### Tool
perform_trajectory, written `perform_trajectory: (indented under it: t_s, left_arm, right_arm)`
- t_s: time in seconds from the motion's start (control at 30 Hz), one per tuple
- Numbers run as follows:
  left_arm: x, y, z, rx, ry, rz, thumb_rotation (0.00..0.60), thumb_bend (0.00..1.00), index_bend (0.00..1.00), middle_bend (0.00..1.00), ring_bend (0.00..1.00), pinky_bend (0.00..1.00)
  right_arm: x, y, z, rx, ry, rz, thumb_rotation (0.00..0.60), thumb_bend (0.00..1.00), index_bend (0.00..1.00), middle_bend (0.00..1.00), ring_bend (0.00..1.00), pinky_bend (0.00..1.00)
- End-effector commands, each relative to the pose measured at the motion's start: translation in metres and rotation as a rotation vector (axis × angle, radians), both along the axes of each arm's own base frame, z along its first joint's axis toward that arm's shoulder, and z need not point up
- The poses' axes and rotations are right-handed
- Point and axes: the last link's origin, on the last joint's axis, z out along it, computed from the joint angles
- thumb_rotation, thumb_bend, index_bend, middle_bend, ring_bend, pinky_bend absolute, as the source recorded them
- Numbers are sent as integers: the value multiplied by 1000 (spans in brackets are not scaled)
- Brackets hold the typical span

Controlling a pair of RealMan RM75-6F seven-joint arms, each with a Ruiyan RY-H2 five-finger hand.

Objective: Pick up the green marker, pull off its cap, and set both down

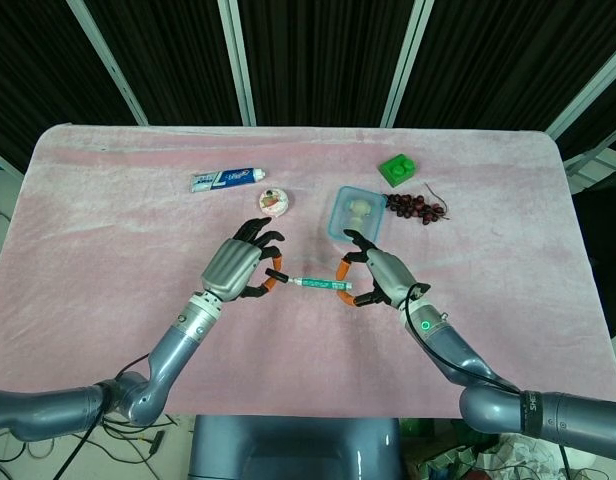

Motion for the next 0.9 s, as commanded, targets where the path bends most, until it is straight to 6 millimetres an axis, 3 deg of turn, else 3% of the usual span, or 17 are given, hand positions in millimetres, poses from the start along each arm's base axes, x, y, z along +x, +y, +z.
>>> perform_trajectory:
  t_s: [0.03,0.23,0.47,0.7,0.9]
  left_arm:
    - [-4,1,2,1,-8,17,600,402,581,245,29,71]
    - [-19,1,10,21,9,28,600,401,577,245,29,71]
    - [-67,-4,30,81,70,82,600,397,569,245,29,67]
    - [-112,-4,29,74,76,197,600,381,537,239,19,52]
    - [-129,-3,18,52,48,253,600,372,502,232,14,35]
  right_arm:
    - [-1,-1,2,-7,-2,-4,600,315,751,18,75,166]
    - [-9,-2,7,-26,1,-21,600,316,752,17,75,166]
    - [-29,-2,7,-31,17,-69,600,316,751,17,74,166]
    - [-51,6,-18,11,48,-93,600,315,751,17,75,166]
    - [-63,10,-50,14,72,-87,600,315,751,17,75,165]
